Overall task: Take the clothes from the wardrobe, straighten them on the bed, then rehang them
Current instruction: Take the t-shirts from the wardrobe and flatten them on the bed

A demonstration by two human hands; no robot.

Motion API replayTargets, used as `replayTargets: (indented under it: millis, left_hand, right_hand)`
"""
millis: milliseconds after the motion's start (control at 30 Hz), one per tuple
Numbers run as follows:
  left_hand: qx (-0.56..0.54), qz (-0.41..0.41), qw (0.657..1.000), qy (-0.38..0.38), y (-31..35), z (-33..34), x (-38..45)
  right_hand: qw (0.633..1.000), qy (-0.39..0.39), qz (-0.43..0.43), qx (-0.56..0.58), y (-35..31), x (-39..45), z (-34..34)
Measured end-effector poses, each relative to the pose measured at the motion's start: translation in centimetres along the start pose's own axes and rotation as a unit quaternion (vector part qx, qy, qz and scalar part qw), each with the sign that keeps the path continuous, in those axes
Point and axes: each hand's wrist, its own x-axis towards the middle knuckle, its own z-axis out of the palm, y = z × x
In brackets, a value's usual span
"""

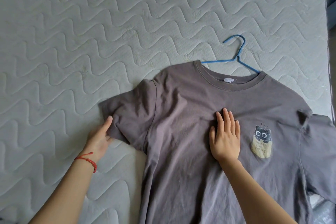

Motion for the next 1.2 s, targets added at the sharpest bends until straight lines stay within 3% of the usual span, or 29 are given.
replayTargets:
  millis: [67, 133, 267, 333, 400, 467, 533, 600, 633, 767, 833, 1100, 1200]
  left_hand:
    - [-0.040, -0.028, 0.996, -0.071, -0.4, -0.1, -0.3]
    - [-0.022, -0.021, 0.996, -0.080, -1.0, 0.2, -0.6]
    - [-0.031, 0.069, 0.997, 0.029, -1.3, 0.3, -1.8]
    - [0.042, 0.110, 0.985, 0.130, -1.7, -0.2, -2.2]
    - [0.103, 0.102, 0.972, 0.184, -2.8, -1.4, -2.0]
    - [0.052, 0.024, 0.988, 0.141, -3.6, -2.3, -2.2]
    - [-0.033, -0.064, 0.997, 0.042, -4.2, -2.7, -2.5]
    - [-0.016, -0.073, 0.997, -0.022, -4.7, -2.9, -3.0]
    - [0.016, -0.065, 0.998, -0.018, -5.1, -3.0, -3.1]
    - [0.052, 0.010, 0.987, 0.150, -5.7, -3.9, -2.7]
    - [0.050, 0.028, 0.981, 0.186, -5.9, -4.1, -2.7]
    - [0.144, -0.009, 0.987, 0.067, -10.8, -2.2, -7.1]
    - [0.242, 0.006, 0.970, -0.003, -13.8, -1.5, -9.4]
  right_hand:
    - [1.000, -0.007, 0.001, -0.006, 0.0, 0.0, 0.0]
    - [1.000, -0.018, 0.002, -0.007, 0.0, 0.0, -0.1]
    - [0.999, -0.040, 0.005, -0.008, -0.1, -0.2, -0.6]
    - [0.999, -0.050, 0.009, -0.007, -0.2, -0.3, -0.8]
    - [0.997, -0.071, 0.018, -0.001, -0.5, -0.4, -1.1]
    - [0.996, -0.087, 0.026, 0.003, -0.8, -0.4, -1.4]
    - [0.994, -0.102, 0.038, 0.010, -1.2, -0.7, -1.9]
    - [0.993, -0.108, 0.049, 0.022, -1.6, -1.7, -2.3]
    - [0.992, -0.112, 0.052, 0.030, -1.7, -2.4, -2.4]
    - [0.988, -0.138, 0.056, 0.051, -1.9, -6.3, -2.7]
    - [0.987, -0.139, 0.063, 0.054, -1.6, -8.1, -3.2]
    - [0.969, -0.124, 0.197, 0.085, 2.5, -14.3, -6.0]
    - [0.956, -0.124, 0.255, 0.078, 4.8, -17.0, -6.9]
